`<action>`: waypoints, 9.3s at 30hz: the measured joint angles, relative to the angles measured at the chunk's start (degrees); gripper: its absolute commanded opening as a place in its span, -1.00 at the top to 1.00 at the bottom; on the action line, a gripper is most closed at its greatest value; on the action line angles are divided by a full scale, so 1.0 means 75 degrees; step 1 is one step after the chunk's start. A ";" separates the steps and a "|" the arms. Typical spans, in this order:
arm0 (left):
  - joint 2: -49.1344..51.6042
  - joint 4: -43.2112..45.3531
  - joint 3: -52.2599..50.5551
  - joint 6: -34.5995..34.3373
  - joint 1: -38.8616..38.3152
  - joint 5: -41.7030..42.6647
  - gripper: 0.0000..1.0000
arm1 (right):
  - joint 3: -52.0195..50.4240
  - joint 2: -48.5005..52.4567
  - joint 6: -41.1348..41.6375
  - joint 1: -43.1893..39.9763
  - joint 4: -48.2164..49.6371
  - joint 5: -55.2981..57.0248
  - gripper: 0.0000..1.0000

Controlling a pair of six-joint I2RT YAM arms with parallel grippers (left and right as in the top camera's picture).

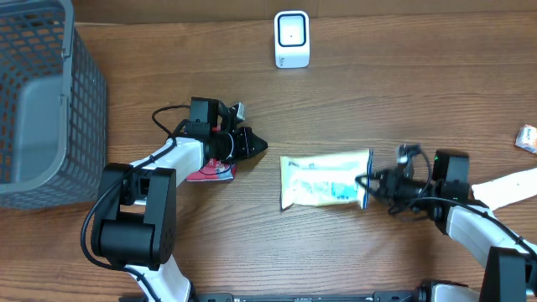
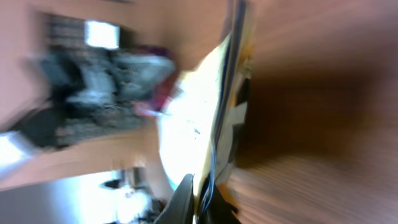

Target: Scan the item barcode

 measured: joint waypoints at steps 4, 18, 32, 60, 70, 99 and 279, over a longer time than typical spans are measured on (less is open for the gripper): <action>-0.0003 -0.0003 0.0000 0.0009 0.0000 0.0012 0.35 | -0.0023 0.0003 -0.0723 0.0003 -0.0309 0.0959 0.92; -0.1609 -0.1775 0.1008 0.0982 -0.0219 0.0577 0.58 | -0.0023 0.0003 -0.1186 0.0003 -0.0382 0.2314 0.92; -0.1711 -0.1874 0.1061 0.0539 -0.1454 0.0624 0.91 | -0.0023 0.0003 -0.1174 0.0000 -0.0364 0.2401 0.92; 0.0297 -0.0449 0.0670 -0.1107 -0.2771 0.1239 0.91 | -0.0023 0.0003 -0.1169 0.0003 -0.0367 0.2404 0.92; 0.0294 0.0871 -0.0632 -0.1658 -0.2664 0.1413 0.92 | -0.0023 0.0003 -0.1102 0.0003 -0.0323 0.2375 0.76; 0.0294 0.1099 -0.0857 -0.1903 -0.2483 0.1594 0.92 | 0.0306 0.2570 -0.0638 -0.0070 0.0819 -0.0493 0.30; -0.1539 -0.4453 0.2544 -0.1003 0.1058 -0.0286 0.92 | 0.6703 0.1536 0.2844 -0.0052 0.2544 -0.2119 0.92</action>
